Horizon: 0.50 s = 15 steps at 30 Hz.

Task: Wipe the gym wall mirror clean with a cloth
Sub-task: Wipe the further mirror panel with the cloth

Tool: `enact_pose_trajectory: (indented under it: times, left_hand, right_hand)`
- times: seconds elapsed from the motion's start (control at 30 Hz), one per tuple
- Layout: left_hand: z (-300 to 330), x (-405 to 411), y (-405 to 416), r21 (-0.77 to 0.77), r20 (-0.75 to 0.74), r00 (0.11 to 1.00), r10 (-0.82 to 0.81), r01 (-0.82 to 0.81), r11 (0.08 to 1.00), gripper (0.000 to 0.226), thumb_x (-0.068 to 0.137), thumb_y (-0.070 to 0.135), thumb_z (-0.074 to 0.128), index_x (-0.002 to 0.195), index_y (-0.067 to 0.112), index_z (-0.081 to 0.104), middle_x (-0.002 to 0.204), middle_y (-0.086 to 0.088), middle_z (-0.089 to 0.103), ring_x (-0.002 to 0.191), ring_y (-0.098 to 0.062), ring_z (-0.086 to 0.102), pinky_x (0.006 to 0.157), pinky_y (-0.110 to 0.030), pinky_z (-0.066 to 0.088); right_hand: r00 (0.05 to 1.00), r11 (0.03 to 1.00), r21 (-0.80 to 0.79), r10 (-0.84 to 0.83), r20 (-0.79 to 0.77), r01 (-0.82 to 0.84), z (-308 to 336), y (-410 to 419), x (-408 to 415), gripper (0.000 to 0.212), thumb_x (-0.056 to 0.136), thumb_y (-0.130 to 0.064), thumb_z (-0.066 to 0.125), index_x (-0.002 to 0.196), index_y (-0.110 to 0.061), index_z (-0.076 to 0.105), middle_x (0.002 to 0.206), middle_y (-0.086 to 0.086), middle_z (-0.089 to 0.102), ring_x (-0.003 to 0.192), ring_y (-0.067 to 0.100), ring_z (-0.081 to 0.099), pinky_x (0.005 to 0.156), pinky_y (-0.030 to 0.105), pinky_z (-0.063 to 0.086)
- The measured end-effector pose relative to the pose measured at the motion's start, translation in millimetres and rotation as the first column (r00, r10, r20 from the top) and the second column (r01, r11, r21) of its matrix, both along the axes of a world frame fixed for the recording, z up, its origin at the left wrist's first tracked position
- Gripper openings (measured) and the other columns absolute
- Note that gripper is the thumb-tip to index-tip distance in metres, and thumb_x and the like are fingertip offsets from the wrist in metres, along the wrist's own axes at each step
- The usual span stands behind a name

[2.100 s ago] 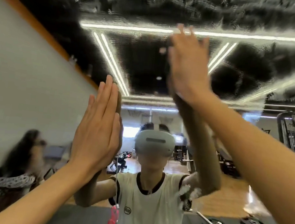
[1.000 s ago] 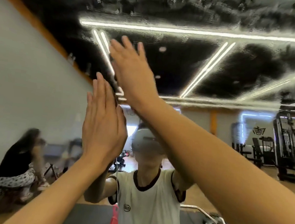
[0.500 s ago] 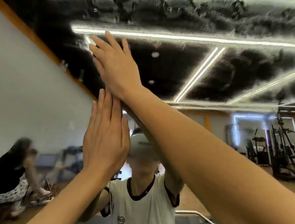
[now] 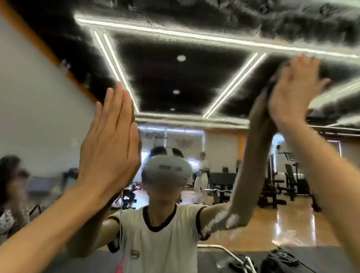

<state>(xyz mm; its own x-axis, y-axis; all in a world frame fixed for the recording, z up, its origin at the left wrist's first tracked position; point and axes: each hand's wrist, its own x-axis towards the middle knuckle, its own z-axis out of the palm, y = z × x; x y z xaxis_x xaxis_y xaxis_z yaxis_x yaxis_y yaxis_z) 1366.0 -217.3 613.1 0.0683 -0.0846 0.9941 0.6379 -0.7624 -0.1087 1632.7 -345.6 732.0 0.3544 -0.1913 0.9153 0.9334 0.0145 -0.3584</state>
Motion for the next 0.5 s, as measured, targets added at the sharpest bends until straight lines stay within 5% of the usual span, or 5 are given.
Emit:
enact_pose_trajectory:
  times: [0.07, 0.17, 0.27, 0.37, 0.5]
  left_hand:
    - [4, 24, -10, 0.036, -0.020, 1.000, -0.002, 0.002, 0.999, 0.060, 0.105, 0.022, 0.023, 0.160, 0.003, 0.011, 0.169, -0.011, 0.004, 0.156, -0.019, -0.001, 0.123, -0.021, -0.012]
    - [7, 52, -20, 0.029, 0.005, 0.998, -0.060, 0.060, 0.998, 0.060, 0.104, 0.020, 0.026, 0.160, 0.003, 0.009, 0.169, -0.013, 0.006, 0.156, -0.018, -0.001, 0.123, -0.023, -0.010]
    - [4, 57, -18, -0.012, 0.014, 0.999, -0.039, 0.039, 0.999, 0.062, 0.103, 0.023, 0.024, 0.161, 0.005, 0.009, 0.169, -0.011, 0.004, 0.156, -0.018, -0.002, 0.124, -0.024, -0.010]
    - [4, 61, -20, 0.021, -0.004, 1.000, 0.019, -0.019, 1.000, 0.061, 0.103, 0.018, 0.026, 0.160, 0.002, 0.011, 0.169, -0.012, 0.003, 0.157, -0.021, -0.001, 0.124, -0.024, -0.011]
    - [2, 82, -29, 0.079, -0.048, 0.999, 0.021, -0.017, 0.997, 0.059, 0.105, 0.008, 0.033, 0.160, 0.000, 0.012, 0.169, -0.014, 0.006, 0.157, -0.022, 0.000, 0.123, -0.023, -0.012]
  right_hand:
    - [0.975, 0.998, -0.052, -0.022, 0.221, 0.034, -17, 31, -56, 0.041, 0.105, -0.010, 0.038, 0.143, 0.000, 0.050, 0.155, 0.018, 0.041, 0.148, 0.035, 0.028, 0.120, 0.058, 0.003]
    - [0.801, 0.986, -0.133, 0.003, 0.598, 0.095, -49, 70, -123, 0.044, 0.108, -0.019, 0.037, 0.151, -0.011, 0.043, 0.162, 0.006, 0.033, 0.153, 0.025, 0.019, 0.122, 0.046, -0.004]
    - [0.715, 0.963, -0.192, -0.002, 0.699, 0.191, -50, 66, -103, 0.047, 0.109, -0.019, 0.037, 0.155, -0.013, 0.034, 0.165, 0.004, 0.026, 0.154, 0.023, 0.015, 0.122, 0.043, -0.004]
    - [0.757, 0.983, -0.178, 0.077, 0.648, 0.052, -51, 38, -46, 0.043, 0.103, -0.010, 0.046, 0.146, -0.005, 0.049, 0.156, 0.013, 0.042, 0.148, 0.032, 0.032, 0.121, 0.050, 0.008]
    - [0.928, 0.994, -0.108, 0.039, 0.371, 0.001, -63, -14, 47, 0.046, 0.106, -0.018, 0.034, 0.149, -0.010, 0.045, 0.159, 0.008, 0.037, 0.151, 0.024, 0.023, 0.125, 0.049, 0.001]
